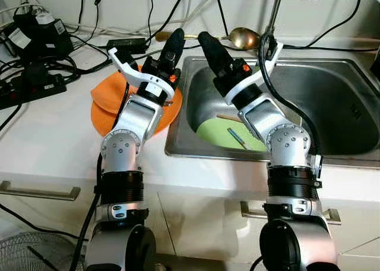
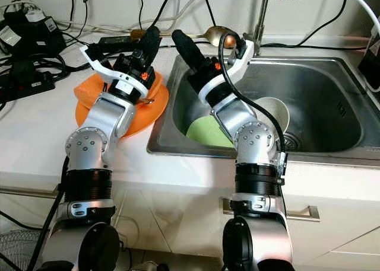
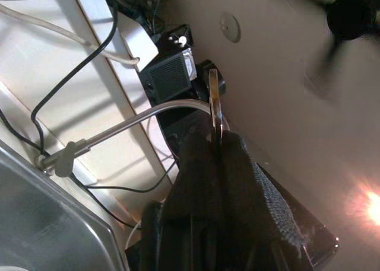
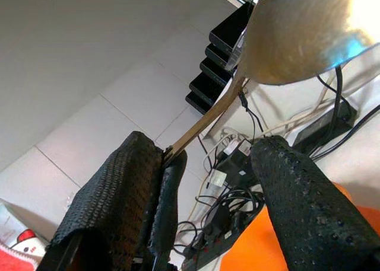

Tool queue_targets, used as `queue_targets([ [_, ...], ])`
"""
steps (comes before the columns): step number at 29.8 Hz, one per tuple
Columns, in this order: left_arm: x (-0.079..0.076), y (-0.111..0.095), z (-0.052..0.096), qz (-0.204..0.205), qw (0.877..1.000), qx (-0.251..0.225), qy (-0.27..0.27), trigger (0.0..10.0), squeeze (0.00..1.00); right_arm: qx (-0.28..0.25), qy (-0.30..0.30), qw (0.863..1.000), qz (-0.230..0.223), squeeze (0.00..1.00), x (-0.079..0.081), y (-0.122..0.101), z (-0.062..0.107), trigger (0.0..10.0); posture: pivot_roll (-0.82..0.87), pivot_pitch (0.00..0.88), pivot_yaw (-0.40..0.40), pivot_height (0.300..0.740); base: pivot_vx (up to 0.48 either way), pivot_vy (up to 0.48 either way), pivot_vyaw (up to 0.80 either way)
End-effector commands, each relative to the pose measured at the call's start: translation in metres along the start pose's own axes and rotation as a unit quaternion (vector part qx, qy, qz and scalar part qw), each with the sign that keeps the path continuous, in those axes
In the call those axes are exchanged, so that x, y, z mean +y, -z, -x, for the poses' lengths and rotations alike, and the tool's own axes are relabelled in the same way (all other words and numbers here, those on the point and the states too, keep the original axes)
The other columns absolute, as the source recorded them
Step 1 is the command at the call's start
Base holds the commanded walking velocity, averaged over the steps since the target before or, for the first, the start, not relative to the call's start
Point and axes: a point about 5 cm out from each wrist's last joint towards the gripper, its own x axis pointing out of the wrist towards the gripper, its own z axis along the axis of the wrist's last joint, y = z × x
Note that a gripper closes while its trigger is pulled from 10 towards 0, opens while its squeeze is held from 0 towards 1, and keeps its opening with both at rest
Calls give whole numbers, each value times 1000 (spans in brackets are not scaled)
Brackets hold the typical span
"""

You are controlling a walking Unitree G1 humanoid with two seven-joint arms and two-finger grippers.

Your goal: Kitchen organization

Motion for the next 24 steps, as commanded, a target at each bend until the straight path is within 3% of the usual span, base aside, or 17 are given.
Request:
queue_targets([
  [1, 1, 40, 3, 88, 996, 6, 0, 0, 0, 0, -16, 1000, 0, 0, 8, 2, -8, 10000, -67, 28, 81, 740, 0, 0, 0],
  [5, 2, 42, 3, 89, 996, 9, -1, 0, 0, -2, -17, 1000, 1, 0, 7, 1, -8, 10000, -68, 27, 82, 740, 0, 0, 0],
  [6, 1, 43, 3, 89, 996, 12, 0, 0, 0, -3, -17, 1000, 3, 0, 7, 1, -8, 8196, -69, 26, 83, 740, 0, 0, 0],
  [7, 1, 43, 3, 89, 996, 14, 1, 0, 0, -4, -17, 1000, 3, 0, 6, 0, -8, 9059, -68, 25, 83, 740, 0, 0, 0],
  [8, 1, 44, 3, 89, 996, 15, 1, 0, 0, -5, -17, 1000, 4, 0, 6, 0, -8, 9059, -68, 25, 83, 740, 0, 0, 0],
  [9, 1, 44, 3, 89, 996, 15, 1, 0, 0, -6, -17, 1000, 5, 0, 6, 0, -9, 10000, -68, 25, 83, 740, 0, 0, 0],
  [15, 2, 46, 4, 88, 996, 18, -1, 0, 0, -18, -7, 1000, 15, 0, 3, -6, -9, 9922, -70, 27, 81, 740, 0, 0, 0],
  [16, 3, 46, 4, 88, 996, 19, -2, 0, 0, -25, -3, 1000, 16, 0, 2, -9, -9, 4196, -70, 26, 80, 740, 0, 0, 0],
  [17, 3, 46, 4, 88, 996, 19, -2, 0, 0, -25, -3, 1000, 16, 0, 2, -9, -9, 4196, -70, 26, 80, 740, 0, 0, 0],
  [18, 3, 46, 5, 88, 996, 19, -4, 0, 0, -32, -1, 999, 15, 0, 1, -12, -9, 0, -71, 27, 79, 740, 0, 0, 0],
  [24, 5, 45, 7, 86, 996, 16, -8, 0, 0, -57, 14, 998, 21, 0, -4, -23, -8, 0, -72, 27, 77, 740, 0, 0, 0],
])
